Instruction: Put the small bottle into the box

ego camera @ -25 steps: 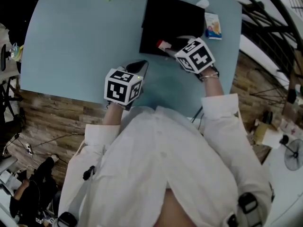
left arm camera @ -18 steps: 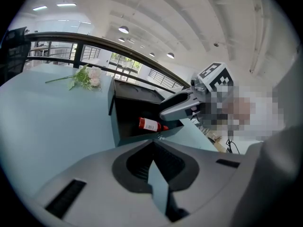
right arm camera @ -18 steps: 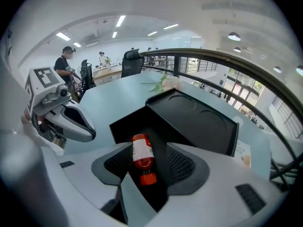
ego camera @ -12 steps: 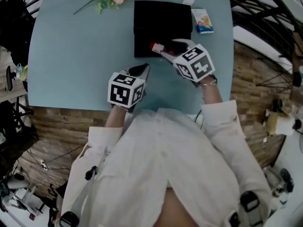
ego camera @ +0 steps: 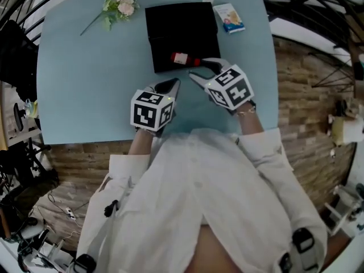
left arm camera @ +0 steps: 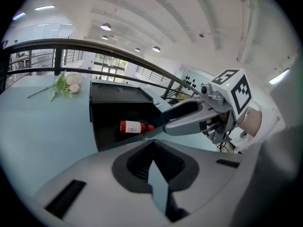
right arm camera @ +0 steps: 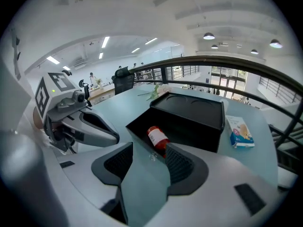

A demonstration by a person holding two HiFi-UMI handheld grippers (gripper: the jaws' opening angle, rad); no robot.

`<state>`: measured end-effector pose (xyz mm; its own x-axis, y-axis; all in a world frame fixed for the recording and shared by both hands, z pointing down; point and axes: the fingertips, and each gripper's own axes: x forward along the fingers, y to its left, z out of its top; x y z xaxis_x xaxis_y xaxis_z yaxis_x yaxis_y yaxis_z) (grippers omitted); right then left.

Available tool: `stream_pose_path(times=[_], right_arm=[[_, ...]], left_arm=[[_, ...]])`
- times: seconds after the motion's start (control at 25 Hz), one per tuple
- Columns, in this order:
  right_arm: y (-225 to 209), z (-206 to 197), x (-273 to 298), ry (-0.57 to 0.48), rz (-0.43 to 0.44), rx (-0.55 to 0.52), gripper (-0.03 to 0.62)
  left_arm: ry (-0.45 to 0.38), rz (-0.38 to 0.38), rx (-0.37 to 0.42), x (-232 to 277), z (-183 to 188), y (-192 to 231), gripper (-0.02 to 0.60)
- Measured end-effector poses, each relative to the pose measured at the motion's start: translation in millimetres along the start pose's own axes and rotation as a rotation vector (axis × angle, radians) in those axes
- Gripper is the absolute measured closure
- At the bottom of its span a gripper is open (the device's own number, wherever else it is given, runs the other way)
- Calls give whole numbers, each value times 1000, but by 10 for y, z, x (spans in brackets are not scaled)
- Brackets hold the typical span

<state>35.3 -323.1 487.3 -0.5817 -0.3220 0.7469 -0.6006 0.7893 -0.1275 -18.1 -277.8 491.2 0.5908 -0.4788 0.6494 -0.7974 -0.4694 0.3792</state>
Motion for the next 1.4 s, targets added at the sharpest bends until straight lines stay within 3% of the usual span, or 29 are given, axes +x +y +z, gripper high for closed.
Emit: stream_pose_path(times=[0.36, 0.8, 1.16, 1.4], right_arm=[[237, -177, -88, -61, -12, 69, 385], [389, -271, -76, -74, 1, 65, 392], [331, -311, -130, -113, -54, 117, 513], [351, -404, -107, -81, -36, 128, 572]], left_arm=[[24, -17, 35, 6, -39, -101, 577], [51, -25, 64, 46, -88, -141, 578], [66, -32, 72, 64, -113, -182, 578], [82, -39, 81, 99, -144, -213, 578]])
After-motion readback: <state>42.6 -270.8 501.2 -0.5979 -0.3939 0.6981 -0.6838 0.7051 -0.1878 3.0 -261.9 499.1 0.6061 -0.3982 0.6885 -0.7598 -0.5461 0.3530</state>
